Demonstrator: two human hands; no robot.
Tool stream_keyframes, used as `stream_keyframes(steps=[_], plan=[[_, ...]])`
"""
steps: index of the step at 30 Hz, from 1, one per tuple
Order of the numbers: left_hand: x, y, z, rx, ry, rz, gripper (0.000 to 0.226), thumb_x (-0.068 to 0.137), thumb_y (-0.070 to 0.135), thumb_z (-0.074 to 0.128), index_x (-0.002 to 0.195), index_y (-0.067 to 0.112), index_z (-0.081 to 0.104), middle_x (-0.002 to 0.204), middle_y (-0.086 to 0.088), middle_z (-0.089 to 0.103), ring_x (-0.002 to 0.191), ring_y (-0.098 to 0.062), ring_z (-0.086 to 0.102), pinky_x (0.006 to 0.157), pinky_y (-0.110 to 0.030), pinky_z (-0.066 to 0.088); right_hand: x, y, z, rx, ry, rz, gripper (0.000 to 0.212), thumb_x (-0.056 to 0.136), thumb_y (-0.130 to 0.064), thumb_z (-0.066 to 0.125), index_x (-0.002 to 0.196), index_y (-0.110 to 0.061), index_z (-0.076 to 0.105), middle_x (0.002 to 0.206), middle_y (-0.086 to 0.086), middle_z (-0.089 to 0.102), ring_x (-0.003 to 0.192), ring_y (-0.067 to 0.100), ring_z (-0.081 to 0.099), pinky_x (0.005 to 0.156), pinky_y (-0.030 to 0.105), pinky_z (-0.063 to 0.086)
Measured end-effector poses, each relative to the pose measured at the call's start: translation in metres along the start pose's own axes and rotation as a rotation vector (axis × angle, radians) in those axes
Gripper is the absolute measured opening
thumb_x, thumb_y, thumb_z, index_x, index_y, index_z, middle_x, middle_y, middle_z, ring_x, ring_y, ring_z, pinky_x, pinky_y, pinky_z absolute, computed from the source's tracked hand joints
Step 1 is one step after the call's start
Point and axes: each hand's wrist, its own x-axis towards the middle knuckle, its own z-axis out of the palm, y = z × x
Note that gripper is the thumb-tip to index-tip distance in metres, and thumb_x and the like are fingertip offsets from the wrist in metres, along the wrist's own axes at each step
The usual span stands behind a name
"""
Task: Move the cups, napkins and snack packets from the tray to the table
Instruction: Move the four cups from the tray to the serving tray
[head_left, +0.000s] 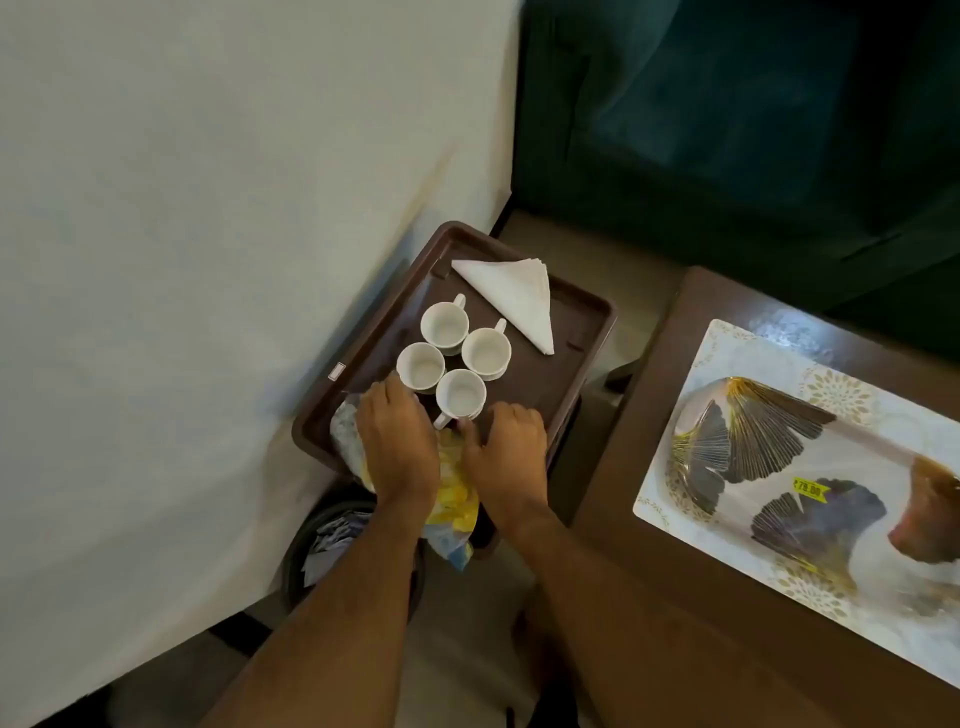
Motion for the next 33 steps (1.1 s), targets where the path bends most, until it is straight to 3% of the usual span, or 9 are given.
stream_keyframes(steps=[4,8,12,17,22,28,33], plan=[[0.004,0.002,0.005,-0.061,-0.010,-0.084,0.020,0.103,0.013,0.055,0.112,0.002,0.070,0.105,-0.016,0.074,0.104,-0.032,0.067,0.091,-0.044,0.055,0.002,-0.009,0.016,0.038,-0.002,0.096,0.050,0.086,-0.066,0.055,0.078,-0.018,0.066,0.081,0.000,0.068,0.084,0.023,0.062,0.081,0.038,0.048],[0.009,0.002,0.008,-0.125,0.020,-0.144,0.022,0.104,0.018,0.054,0.101,0.004,0.072,0.095,-0.015,0.074,0.093,-0.030,0.068,0.082,-0.043,0.053,0.007,-0.015,0.023,0.131,0.018,0.151,0.058,0.081,-0.072,0.050,0.075,-0.018,0.069,0.076,-0.001,0.068,0.077,0.021,0.064,0.075,0.038,0.053],[0.005,0.004,0.012,-0.218,0.012,-0.209,0.024,0.103,0.016,0.059,0.092,0.001,0.073,0.085,-0.019,0.073,0.079,-0.032,0.066,0.067,-0.039,0.044,0.010,-0.018,0.022,0.166,0.024,0.153,0.048,0.083,-0.060,0.058,0.073,-0.015,0.068,0.072,0.001,0.066,0.072,0.020,0.064,0.067,0.034,0.052],[0.006,0.004,0.017,-0.231,0.007,-0.247,0.029,0.103,0.020,0.059,0.086,0.001,0.073,0.078,-0.018,0.072,0.073,-0.034,0.065,0.064,-0.038,0.042,0.008,-0.013,0.018,0.194,0.120,0.171,0.030,0.086,-0.041,0.068,0.081,-0.011,0.068,0.083,0.002,0.065,0.079,0.017,0.062,0.073,0.036,0.054],[0.003,0.009,0.024,-0.289,0.022,-0.263,0.037,0.105,0.028,0.058,0.080,0.005,0.073,0.072,-0.010,0.070,0.066,-0.022,0.059,0.063,-0.034,0.038,0.008,-0.006,0.021,0.175,0.072,0.133,0.028,0.088,-0.041,0.070,0.090,-0.012,0.071,0.089,0.003,0.069,0.084,0.018,0.064,0.077,0.036,0.055],[0.000,0.005,0.026,-0.285,0.030,-0.252,0.039,0.103,0.021,0.060,0.069,0.004,0.067,0.063,-0.013,0.066,0.057,-0.026,0.055,0.057,-0.032,0.029,0.007,-0.004,0.016,0.200,0.090,0.105,0.022,0.094,-0.017,0.066,0.075,-0.006,0.069,0.076,0.008,0.066,0.069,0.021,0.060,0.063,0.030,0.038],[-0.004,0.007,0.025,-0.337,0.077,-0.242,0.039,0.103,0.019,0.062,0.068,0.003,0.068,0.059,-0.013,0.064,0.052,-0.019,0.043,0.056,-0.031,0.028,0.005,0.003,0.012,0.281,0.143,0.109,0.023,0.095,-0.015,0.066,0.073,-0.008,0.069,0.072,0.004,0.065,0.064,0.016,0.057,0.059,0.034,0.045]])
